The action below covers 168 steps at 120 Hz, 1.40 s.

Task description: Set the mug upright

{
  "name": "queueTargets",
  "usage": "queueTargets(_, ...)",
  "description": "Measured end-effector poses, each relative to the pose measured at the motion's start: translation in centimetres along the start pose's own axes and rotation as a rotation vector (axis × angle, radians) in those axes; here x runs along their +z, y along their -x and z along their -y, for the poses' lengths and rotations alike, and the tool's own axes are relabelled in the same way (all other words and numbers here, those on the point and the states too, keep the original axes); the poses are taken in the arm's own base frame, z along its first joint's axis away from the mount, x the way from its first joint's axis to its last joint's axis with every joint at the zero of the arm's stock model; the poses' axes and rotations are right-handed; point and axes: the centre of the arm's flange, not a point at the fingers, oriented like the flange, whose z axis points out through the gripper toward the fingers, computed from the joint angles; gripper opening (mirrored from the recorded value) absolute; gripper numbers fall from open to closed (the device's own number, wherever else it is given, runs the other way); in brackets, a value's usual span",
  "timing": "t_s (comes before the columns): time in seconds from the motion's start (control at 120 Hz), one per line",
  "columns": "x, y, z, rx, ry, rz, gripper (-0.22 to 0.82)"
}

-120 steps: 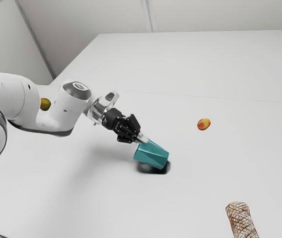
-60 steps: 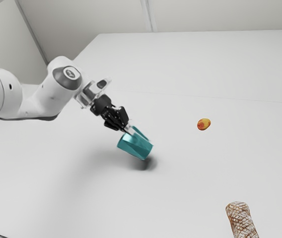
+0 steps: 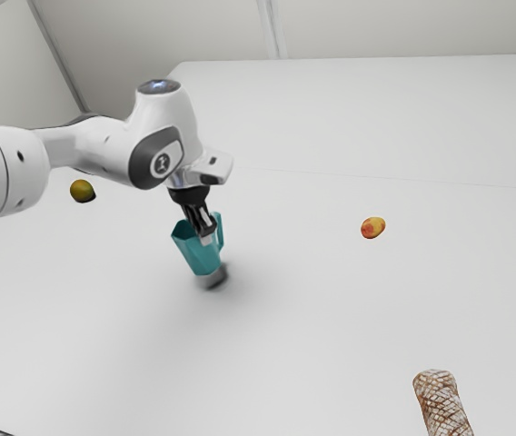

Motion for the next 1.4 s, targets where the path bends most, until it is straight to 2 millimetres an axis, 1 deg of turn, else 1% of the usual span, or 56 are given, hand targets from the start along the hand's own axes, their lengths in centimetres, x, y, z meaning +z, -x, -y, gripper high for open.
queueTargets(0.075,0.5,-0.3,0.0,-0.003,-0.022,0.005,-0.16)
queueTargets(0.133,0.9,-0.1,-0.2,-0.011,-0.029,0.011,-0.15)
queueTargets(0.267,1.2,0.5,-0.6,-0.040,-0.033,0.018,-0.15)
queueTargets(0.367,1.7,0.4,-0.7,-0.063,-0.029,0.023,-0.15)
queueTargets(0.608,2.2,0.3,-0.7,-0.109,-0.026,0.027,-0.14)
queueTargets(0.642,2.2,0.3,-0.7,-0.114,-0.025,0.026,-0.12)
queueTargets(0.667,2.2,0.3,-0.7,-0.118,-0.024,0.026,-0.08)
queueTargets(0.767,2.0,0.3,-0.8,-0.135,-0.020,0.023,0.14)
queueTargets(0.817,1.5,0.4,-0.8,-0.145,-0.018,0.020,0.23)
queueTargets(0.875,0.4,0.7,-0.9,-0.157,-0.020,0.009,0.31)
queueTargets(0.925,-1.1,0.9,-1.2,-0.166,-0.024,-0.005,0.37)
queueTargets(1.017,-3.8,1.4,-2.0,-0.179,-0.021,-0.025,0.44)
queueTargets(1.075,-5.8,0.9,-2.2,-0.190,-0.020,-0.048,0.48)
queueTargets(1.183,-11.3,-1.6,-1.4,-0.208,-0.025,-0.109,0.53)
queueTargets(1.242,-13.9,-2.4,-1.0,-0.217,-0.025,-0.133,0.55)
queueTargets(1.308,-16.5,-2.3,-0.1,-0.237,-0.020,-0.151,0.56)
queueTargets(1.4,-19.3,-1.1,2.0,-0.292,-0.002,-0.163,0.58)
